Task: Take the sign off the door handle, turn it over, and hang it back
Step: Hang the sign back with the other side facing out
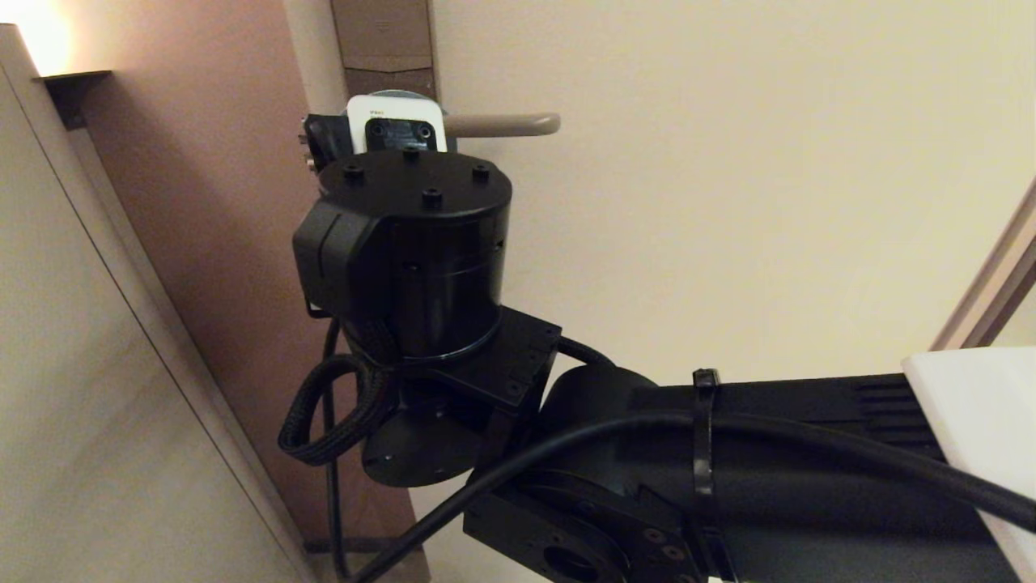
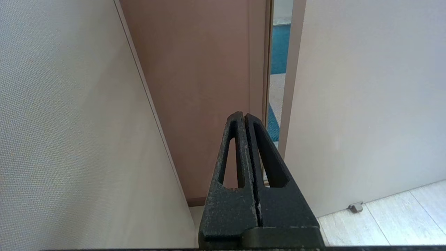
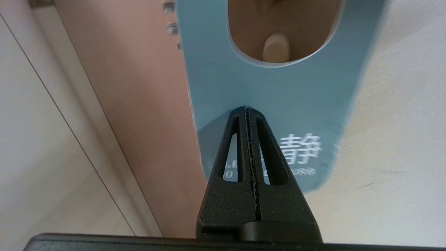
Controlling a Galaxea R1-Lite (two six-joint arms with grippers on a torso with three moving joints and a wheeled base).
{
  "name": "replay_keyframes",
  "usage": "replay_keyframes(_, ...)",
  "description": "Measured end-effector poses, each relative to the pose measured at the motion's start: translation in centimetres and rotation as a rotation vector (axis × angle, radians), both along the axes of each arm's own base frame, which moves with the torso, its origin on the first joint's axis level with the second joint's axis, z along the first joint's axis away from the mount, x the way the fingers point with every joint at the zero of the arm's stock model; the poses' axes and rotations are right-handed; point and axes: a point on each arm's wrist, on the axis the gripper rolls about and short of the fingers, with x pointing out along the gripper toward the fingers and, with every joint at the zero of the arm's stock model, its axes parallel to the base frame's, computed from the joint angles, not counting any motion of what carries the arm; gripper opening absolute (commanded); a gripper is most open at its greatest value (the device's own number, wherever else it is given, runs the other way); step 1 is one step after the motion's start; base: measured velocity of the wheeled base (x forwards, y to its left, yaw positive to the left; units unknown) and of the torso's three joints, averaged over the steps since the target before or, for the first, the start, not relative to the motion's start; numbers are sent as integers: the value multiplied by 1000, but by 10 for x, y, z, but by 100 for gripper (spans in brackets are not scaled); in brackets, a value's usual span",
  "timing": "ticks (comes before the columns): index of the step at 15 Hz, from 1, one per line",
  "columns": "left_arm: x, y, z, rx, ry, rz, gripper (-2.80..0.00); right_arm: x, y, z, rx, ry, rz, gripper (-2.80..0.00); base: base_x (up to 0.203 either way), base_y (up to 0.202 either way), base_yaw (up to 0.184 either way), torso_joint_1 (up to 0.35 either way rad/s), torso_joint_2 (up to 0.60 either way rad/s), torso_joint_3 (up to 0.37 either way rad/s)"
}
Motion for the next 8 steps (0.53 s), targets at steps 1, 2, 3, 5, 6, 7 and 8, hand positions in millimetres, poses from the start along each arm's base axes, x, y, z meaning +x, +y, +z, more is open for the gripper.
replay_keyframes(1,0,0,0,0,0,0,-280,1,2,-2,-3,1,0,-280,0,0,0,0,0,0)
replay_keyframes(2,0,0,0,0,0,0,-280,2,3,-5,-7,4,0,-280,0,0,0,0,0,0)
replay_keyframes(3,0,0,0,0,0,0,-280,2,5,-8,-12,6,0,-280,0,0,0,0,0,0)
replay_keyframes(5,0,0,0,0,0,0,-280,3,7,-12,-21,9,0,-280,0,0,0,0,0,0)
replay_keyframes(6,0,0,0,0,0,0,-280,4,8,-14,-25,11,-1,-280,0,0,0,0,0,0)
replay_keyframes(7,0,0,0,0,-1,0,-280,4,8,-16,-29,13,-1,-280,0,0,0,0,0,0)
replay_keyframes(8,0,0,0,-1,-1,0,-280,5,9,-17,-30,13,-1,-280,0,0,0,0,0,0)
